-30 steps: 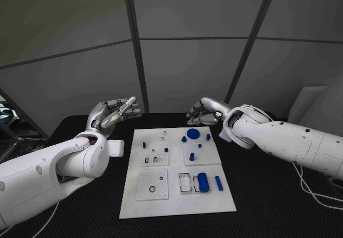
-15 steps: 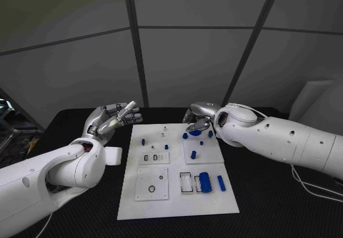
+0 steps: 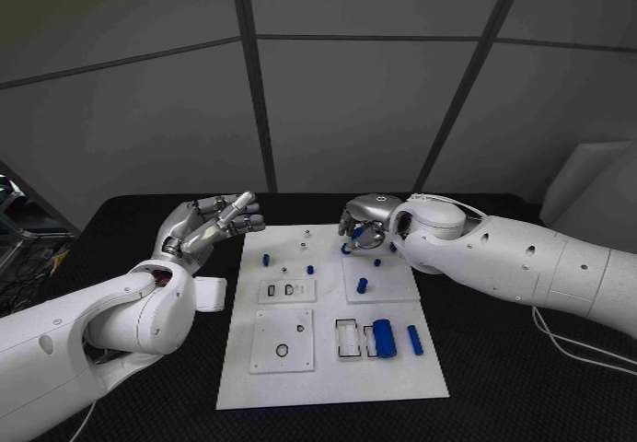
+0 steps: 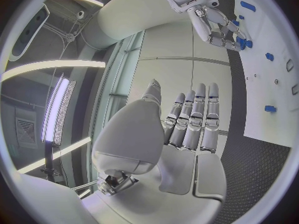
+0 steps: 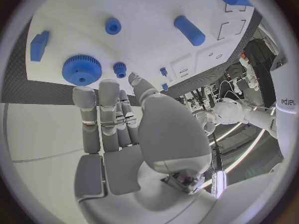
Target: Assemble the parts on the task board
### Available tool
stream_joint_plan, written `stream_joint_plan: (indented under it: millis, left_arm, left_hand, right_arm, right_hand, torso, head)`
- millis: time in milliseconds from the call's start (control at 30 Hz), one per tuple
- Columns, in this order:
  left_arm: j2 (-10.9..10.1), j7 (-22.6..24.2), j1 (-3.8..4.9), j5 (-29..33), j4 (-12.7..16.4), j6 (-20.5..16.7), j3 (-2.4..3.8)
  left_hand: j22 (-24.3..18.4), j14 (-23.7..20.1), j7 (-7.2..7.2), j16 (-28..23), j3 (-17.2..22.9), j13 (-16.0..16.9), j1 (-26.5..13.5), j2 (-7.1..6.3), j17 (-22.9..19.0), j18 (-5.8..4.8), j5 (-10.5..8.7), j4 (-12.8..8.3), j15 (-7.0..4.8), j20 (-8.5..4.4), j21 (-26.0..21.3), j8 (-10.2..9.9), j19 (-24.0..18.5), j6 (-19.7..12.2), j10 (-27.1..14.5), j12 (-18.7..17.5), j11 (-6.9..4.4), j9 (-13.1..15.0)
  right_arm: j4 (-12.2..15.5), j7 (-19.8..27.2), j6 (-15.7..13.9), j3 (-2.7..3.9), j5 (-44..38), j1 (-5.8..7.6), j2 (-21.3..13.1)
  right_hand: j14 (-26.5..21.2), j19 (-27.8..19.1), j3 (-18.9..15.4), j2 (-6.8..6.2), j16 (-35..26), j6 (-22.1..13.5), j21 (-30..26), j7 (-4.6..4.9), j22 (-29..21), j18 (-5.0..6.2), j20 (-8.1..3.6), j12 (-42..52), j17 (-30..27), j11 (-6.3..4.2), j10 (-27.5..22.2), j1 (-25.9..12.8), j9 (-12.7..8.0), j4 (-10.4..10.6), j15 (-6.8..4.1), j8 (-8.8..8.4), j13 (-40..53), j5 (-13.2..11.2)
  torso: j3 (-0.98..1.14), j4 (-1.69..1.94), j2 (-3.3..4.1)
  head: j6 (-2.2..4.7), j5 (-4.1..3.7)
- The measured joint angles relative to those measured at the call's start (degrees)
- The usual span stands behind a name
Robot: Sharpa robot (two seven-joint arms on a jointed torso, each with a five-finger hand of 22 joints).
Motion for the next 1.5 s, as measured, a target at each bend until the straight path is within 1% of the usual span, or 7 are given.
stream_joint_plan:
  millis: [67, 133, 667, 733, 1100, 1300, 1500]
  left_arm:
    - [0.08, -0.04, -0.03, 0.0, -0.03, 0.05, 0.0]
    - [0.11, -0.07, -0.03, 0.0, -0.06, 0.1, 0.0]
    - [0.13, -0.21, -0.05, -0.02, -0.31, 0.23, 0.0]
    - [0.13, -0.23, -0.05, -0.02, -0.33, 0.23, 0.0]
    - [0.2, -0.32, -0.05, -0.03, -0.44, 0.23, 0.0]
    - [0.25, -0.4, -0.06, -0.03, -0.62, 0.23, 0.0]
    - [0.3, -0.46, -0.06, -0.03, -0.67, 0.23, 0.0]
  left_hand:
    - [0.0, 0.0, 0.0, 0.0, 0.0, 0.0, 0.0, 0.0, 0.0, 0.0, 0.0, 0.0, 0.0, 0.0, 0.0, 0.0, 0.0, 0.0, 0.0, 0.0, 0.0, 0.0]
    - [0.0, 0.0, 0.0, -0.08, 0.0, 0.0, 0.0, 0.0, 0.0, 0.0, 0.0, 0.0, 0.0, 0.0, 0.0, 0.0, 0.0, 0.0, 0.0, 0.0, 0.0, 0.0]
    - [-0.01, 0.0, 0.0, -0.21, 0.0, -0.01, 0.0, 0.0, -0.01, 0.0, 0.0, 0.0, 0.0, 0.0, 0.0, 0.0, 0.0, 0.0, 0.0, 0.0, 0.0, -0.05]
    - [-0.01, 0.0, 0.0, -0.21, 0.0, -0.01, 0.0, 0.0, -0.01, 0.0, 0.0, 0.0, 0.0, 0.0, 0.0, 0.0, 0.0, 0.0, 0.0, 0.0, 0.0, -0.05]
    - [-0.01, 0.0, 0.0, -0.48, -0.16, -0.01, 0.0, 0.0, -0.01, 0.0, 0.0, -0.16, 0.0, 0.0, -0.01, -0.21, -0.01, 0.0, 0.0, -0.29, 0.0, -0.04]
    - [-0.07, 0.0, 0.0, -0.88, -0.16, -0.01, 0.0, 0.0, -0.01, -0.01, 0.0, -0.16, 0.0, 0.0, -0.01, -0.68, -0.01, 0.0, -0.23, -0.67, 0.22, -0.04]
    - [-0.07, 0.0, 0.0, -0.88, -0.26, -0.01, 0.0, 0.0, 0.01, -0.01, 0.0, -0.26, 0.0, 0.0, -0.01, -0.68, -0.01, 0.0, -0.23, -0.66, 0.22, -0.04]
  right_arm:
    - [-0.21, -0.14, 0.49, 0.0, -0.21, 0.0, 0.18]
    - [-0.39, -0.24, 0.85, 0.0, -0.35, 0.0, 0.3]
    - [-1.0, -0.42, 2.63, -0.01, -0.88, 0.0, 0.75]
    - [-1.05, -0.45, 2.81, -0.01, -0.9, 0.0, 0.8]
    - [-2.16, -0.46, 3.75, 0.01, -0.84, 0.0, 1.65]
    - [-2.71, -0.31, 3.95, 0.03, -0.71, 0.06, 2.13]
    - [-2.91, -0.18, 3.91, 0.04, -0.59, 0.07, 2.23]
  right_hand:
    - [0.0, 0.57, 0.54, 0.0, 1.38, 0.04, 0.92, 0.03, 1.25, 0.0, -0.03, 0.17, 1.32, 0.18, 0.33, 0.0, 0.0, 0.26, 0.0, 0.0, 0.01, 0.0]
    - [0.0, 0.8, 0.91, 0.0, 2.36, 0.2, 1.55, 0.2, 2.17, -0.89, 0.19, 0.17, 2.19, 0.1, 0.75, 0.0, 0.0, 0.33, 0.0, 0.0, 0.01, 0.0]
    - [-0.01, 2.61, 6.69, -0.31, 7.8, 2.27, 5.35, 0.0, 7.34, -0.88, -0.12, 0.42, 7.04, -0.4, 4.16, 0.31, 0.04, 1.55, 0.0, 0.0, 0.0, -1.3]
    - [-0.01, 2.96, 7.45, -0.31, 8.73, 2.53, 6.01, 0.02, 8.35, -1.79, -0.32, 0.41, 7.93, -0.39, 4.77, 0.31, 0.09, 1.76, 0.0, 0.08, 0.0, -1.3]
    - [-0.01, 3.16, 10.8, -1.76, 10.6, 3.21, 7.11, 0.11, 9.94, -1.78, -0.12, 0.41, 9.26, -0.61, 5.56, -0.39, 0.09, 2.65, 0.0, 0.21, 0.0, -1.94]
    - [-0.01, 3.16, 11.03, -2.42, 10.61, 3.21, 7.11, 0.11, 10.03, -1.78, -0.12, 0.14, 9.35, -0.61, 5.55, -0.13, 0.09, 2.88, 0.0, 0.21, 0.0, -2.12]
    - [-0.01, 3.87, 12.91, -2.42, 12.34, 3.73, 8.04, 0.19, 11.44, -1.77, -0.22, 0.14, 10.89, -0.42, 5.77, -0.14, 0.07, 3.07, 0.0, 0.21, -0.01, -2.33]
  torso:
    - [0.0, 0.05, 0.12]
    - [0.0, 0.12, 0.24]
    - [0.01, 0.04, 0.65]
    - [0.02, 0.04, 0.69]
    - [0.03, 0.12, 0.91]
    - [0.03, 0.12, 0.98]
    - [0.03, 0.12, 1.02]
  head:
    - [0.02, 0.04]
    - [0.02, 0.1]
    - [-0.05, 0.35]
    - [0.01, 0.35]
    - [-0.15, 0.31]
    - [-0.3, 0.32]
    - [-0.31, 0.32]
